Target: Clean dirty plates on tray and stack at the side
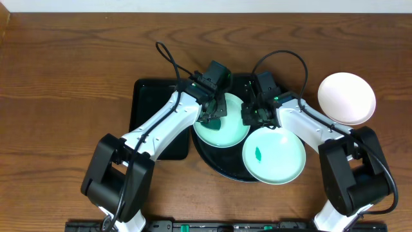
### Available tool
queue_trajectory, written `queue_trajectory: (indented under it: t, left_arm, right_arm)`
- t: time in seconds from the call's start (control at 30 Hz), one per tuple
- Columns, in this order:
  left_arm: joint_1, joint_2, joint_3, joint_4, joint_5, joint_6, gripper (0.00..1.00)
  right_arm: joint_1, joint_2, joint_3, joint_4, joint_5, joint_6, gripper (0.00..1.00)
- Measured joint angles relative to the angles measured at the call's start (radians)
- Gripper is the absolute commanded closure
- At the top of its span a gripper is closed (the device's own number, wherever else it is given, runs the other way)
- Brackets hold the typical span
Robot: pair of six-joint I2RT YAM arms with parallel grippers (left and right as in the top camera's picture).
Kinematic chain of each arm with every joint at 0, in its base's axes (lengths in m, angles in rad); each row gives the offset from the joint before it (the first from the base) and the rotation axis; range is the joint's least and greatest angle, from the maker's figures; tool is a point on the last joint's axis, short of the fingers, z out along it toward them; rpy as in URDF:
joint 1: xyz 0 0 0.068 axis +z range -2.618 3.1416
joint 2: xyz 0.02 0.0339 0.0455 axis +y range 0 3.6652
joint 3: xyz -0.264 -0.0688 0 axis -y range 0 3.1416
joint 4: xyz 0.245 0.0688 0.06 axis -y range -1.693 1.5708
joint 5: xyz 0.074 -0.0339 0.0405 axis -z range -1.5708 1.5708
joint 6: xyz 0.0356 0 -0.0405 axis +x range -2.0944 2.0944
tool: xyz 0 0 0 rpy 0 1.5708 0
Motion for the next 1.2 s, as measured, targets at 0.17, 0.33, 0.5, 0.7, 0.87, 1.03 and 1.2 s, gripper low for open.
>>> queue_trajectory:
  t: [0.17,0.33,0.5,0.7,0.87,1.03,1.2]
  left_arm:
    - [0.0,0.0,0.0,0.0,0.0,0.0,0.92]
    - [0.0,0.0,0.0,0.0,0.0,0.0,0.93]
    - [0.0,0.0,0.0,0.0,0.0,0.0,0.93]
    - [0.0,0.0,0.0,0.0,0.0,0.0,0.93]
    - [0.0,0.0,0.0,0.004,0.0,0.0,0.93]
    - [0.0,0.005,0.0,0.008,0.0,0.0,0.93]
    - [0.0,0.034,0.0,0.008,0.0,0.026,0.93]
  right_arm:
    - [0.0,-0.01,0.0,-0.043,0.008,-0.013,0.83]
    - [0.0,-0.051,0.002,-0.07,0.014,-0.04,0.51]
    - [-0.008,-0.109,0.006,-0.099,0.013,-0.073,0.44]
    - [-0.078,-0.196,0.009,-0.161,0.029,-0.132,0.44]
    - [-0.169,-0.205,0.012,-0.207,0.081,-0.166,0.45]
    - [-0.241,-0.205,0.012,-0.224,0.111,-0.207,0.47]
    - [-0.272,-0.201,0.012,-0.224,0.125,-0.236,0.47]
